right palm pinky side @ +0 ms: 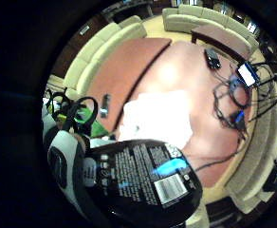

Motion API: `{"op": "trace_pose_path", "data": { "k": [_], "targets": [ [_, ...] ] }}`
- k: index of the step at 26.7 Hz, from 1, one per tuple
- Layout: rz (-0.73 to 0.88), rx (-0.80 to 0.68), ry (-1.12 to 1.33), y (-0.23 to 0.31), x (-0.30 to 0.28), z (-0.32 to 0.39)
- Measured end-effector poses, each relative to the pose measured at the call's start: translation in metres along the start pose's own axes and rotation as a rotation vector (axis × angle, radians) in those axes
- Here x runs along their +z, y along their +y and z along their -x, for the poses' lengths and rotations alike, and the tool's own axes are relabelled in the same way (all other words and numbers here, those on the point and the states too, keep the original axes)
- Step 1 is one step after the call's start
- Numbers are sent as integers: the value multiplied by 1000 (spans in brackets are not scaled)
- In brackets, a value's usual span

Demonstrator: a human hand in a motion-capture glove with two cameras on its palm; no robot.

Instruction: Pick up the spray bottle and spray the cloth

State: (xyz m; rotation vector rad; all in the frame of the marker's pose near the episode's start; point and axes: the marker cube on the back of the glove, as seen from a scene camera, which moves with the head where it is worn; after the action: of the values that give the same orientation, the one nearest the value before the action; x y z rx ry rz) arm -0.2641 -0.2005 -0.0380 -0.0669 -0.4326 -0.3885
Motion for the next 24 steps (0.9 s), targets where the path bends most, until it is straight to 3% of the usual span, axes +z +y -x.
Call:
{"op": "trace_pose_path", "data": {
  "k": [8, 14, 24],
  "targets": [
    [-153, -115, -323, -45, 54, 99],
    [-190, -65, -578, -77, 135, 129],
    [-243, -1, -557, -89, 253, 107]
  ]
}}
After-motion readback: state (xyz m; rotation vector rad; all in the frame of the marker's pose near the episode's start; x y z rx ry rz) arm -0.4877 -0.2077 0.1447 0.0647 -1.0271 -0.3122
